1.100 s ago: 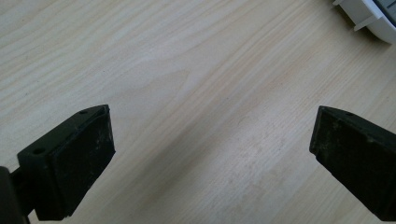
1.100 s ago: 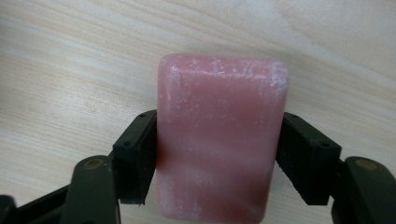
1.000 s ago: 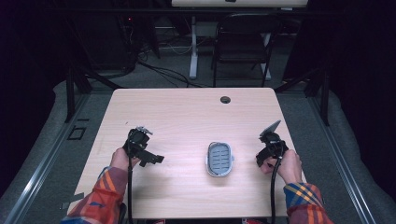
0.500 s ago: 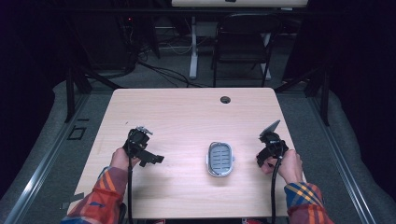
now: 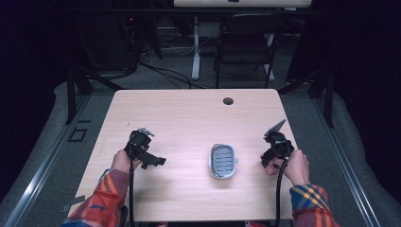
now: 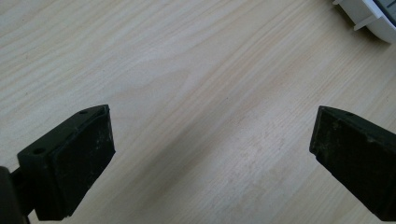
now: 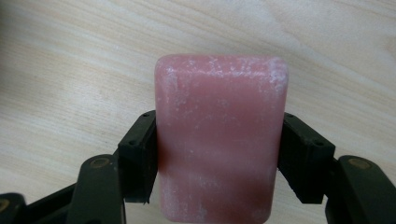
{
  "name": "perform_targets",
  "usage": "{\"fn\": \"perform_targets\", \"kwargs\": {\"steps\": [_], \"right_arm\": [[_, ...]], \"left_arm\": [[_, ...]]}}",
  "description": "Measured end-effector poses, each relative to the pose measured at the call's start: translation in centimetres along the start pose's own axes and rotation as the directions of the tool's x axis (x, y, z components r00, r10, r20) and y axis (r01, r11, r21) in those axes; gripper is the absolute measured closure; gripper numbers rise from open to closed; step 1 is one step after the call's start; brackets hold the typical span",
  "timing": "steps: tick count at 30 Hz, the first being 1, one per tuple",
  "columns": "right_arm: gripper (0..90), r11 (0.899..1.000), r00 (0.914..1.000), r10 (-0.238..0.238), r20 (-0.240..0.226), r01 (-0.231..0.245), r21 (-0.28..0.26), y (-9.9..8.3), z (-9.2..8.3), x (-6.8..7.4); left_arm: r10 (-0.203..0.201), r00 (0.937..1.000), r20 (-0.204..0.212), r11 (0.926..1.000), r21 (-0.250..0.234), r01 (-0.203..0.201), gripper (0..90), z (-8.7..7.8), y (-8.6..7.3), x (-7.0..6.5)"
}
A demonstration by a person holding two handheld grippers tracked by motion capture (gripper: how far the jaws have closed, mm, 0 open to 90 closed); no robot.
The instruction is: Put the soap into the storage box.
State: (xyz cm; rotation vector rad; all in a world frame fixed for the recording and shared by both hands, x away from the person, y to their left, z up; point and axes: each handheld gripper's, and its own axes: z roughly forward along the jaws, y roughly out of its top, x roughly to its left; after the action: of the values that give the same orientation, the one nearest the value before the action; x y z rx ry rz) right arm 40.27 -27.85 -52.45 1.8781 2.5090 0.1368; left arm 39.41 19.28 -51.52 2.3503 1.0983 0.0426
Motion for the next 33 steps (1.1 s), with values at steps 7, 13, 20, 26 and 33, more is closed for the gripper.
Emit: {"fn": "perform_targets", "kwargs": {"steps": [7,13,20,26,33], "right_arm": [[36.8,1.000,0.9999,0.008,-0.012,-0.009,-0.030,-0.1,-0.1,0.5],[36.8,0.999,0.9999,-0.007,-0.008,0.007,-0.038,-0.2,-0.8,0.7],[36.9,0.999,0.9994,-0.035,-0.009,0.035,-0.013,-0.1,-1.4,0.9],[36.9,0.999,0.9996,-0.023,-0.019,0.022,-0.038,-0.3,-1.6,1.3],[36.9,0.998,0.9986,-0.049,-0.019,0.049,-0.028,-0.3,-2.1,1.6]], "left_arm": [[0.000,1.0000,0.000,1.0000,0.000,0.000,0.0,0.0,0.0,0.0],[0.000,1.0000,-0.002,1.0000,0.002,0.000,0.0,0.0,0.0,0.0],[0.003,1.0000,-0.001,1.0000,0.003,-0.003,0.0,0.0,0.0,0.0],[0.003,1.0000,0.000,1.0000,0.002,-0.003,0.0,0.0,0.0,0.0],[0.001,1.0000,0.001,1.0000,0.001,-0.001,0.0,0.0,0.0,0.0]]}}
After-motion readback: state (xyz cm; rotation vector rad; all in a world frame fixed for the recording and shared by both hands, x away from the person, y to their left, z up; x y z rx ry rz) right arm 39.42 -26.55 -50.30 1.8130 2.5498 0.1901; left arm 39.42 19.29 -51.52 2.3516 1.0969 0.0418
